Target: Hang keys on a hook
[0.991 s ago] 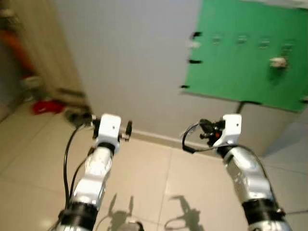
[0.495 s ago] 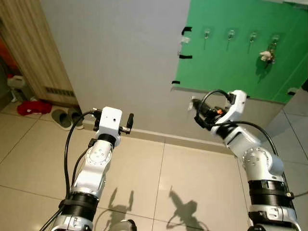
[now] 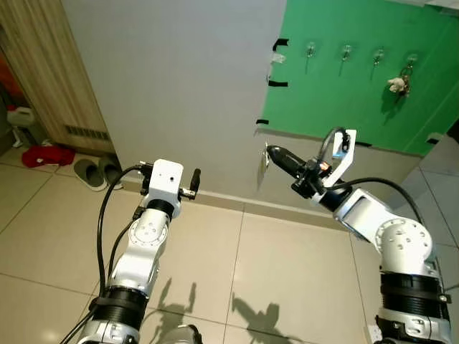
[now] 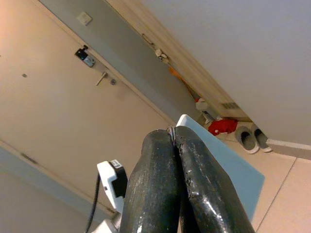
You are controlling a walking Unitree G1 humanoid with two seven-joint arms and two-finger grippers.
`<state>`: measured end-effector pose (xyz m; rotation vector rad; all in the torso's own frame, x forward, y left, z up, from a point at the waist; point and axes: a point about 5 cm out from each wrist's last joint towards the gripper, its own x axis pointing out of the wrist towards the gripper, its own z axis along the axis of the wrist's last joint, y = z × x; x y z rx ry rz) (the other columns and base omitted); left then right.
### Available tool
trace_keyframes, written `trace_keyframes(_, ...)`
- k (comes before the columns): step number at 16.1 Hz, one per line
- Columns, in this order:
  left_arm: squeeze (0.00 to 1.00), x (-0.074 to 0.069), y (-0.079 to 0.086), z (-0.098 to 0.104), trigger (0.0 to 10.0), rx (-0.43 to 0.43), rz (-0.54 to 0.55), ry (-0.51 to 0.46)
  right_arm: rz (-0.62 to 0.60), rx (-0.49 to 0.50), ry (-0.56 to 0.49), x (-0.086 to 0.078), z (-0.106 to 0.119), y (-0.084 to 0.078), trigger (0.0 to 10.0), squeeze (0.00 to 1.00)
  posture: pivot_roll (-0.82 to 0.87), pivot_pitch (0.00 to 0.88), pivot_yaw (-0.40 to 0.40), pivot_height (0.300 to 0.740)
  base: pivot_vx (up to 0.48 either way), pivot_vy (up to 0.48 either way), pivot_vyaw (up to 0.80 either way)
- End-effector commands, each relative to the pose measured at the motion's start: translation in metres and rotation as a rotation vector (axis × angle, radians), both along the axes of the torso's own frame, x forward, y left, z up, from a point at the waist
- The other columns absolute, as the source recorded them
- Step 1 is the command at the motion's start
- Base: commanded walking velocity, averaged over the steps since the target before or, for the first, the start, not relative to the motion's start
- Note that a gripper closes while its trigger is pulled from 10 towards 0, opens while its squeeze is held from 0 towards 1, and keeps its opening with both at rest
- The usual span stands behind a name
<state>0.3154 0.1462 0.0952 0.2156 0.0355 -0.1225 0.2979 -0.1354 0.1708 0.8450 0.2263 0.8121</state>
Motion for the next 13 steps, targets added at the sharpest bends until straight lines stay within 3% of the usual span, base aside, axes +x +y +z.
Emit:
trace_keyframes(1,0.00,-0.002,-0.002,-0.005,10.0,-0.001,-0.005,0.016,0.007,0.023,-0.025,-0.002,0.009,-0.002,10.0,0.00,-0.03,0.000,-0.044,0.740,0.000,0.000,0.00)
trace_keyframes(4,0.00,-0.002,-0.004,-0.006,10.0,-0.006,-0.006,0.017,0.018,0.031,-0.024,-0.004,0.011,-0.002,10.0,0.00,-0.03,0.000,-0.047,0.740,0.000,0.000,0.00)
trace_keyframes(6,0.00,-0.002,-0.005,-0.007,10.0,-0.015,-0.020,0.026,-0.026,-0.032,-0.029,-0.002,0.008,-0.004,10.0,0.00,-0.03,0.000,-0.046,0.740,0.000,0.000,0.00)
trace_keyframes(8,0.00,-0.003,-0.006,-0.009,10.0,-0.016,-0.040,0.035,-0.249,-0.420,-0.039,0.015,-0.019,-0.017,10.0,0.00,-0.03,0.000,-0.044,0.740,0.000,0.000,0.00)
trace_keyframes(9,0.00,-0.003,-0.007,-0.009,10.0,-0.016,-0.047,0.032,-0.388,-0.523,-0.022,0.021,-0.032,-0.028,10.0,0.00,-0.03,0.000,-0.043,0.740,0.000,0.000,0.00)
trace_keyframes(11,0.00,-0.002,-0.008,-0.007,10.0,-0.027,-0.070,0.028,-0.459,-0.595,-0.039,0.022,-0.037,-0.030,10.0,0.00,-0.02,0.000,-0.032,0.740,0.000,0.000,0.00)
trace_keyframes(13,0.00,-0.003,-0.015,-0.001,10.0,-0.100,-0.143,0.009,-0.461,-0.573,-0.039,0.020,-0.042,-0.019,10.0,0.00,-0.02,0.000,-0.024,0.740,0.000,0.000,0.00)
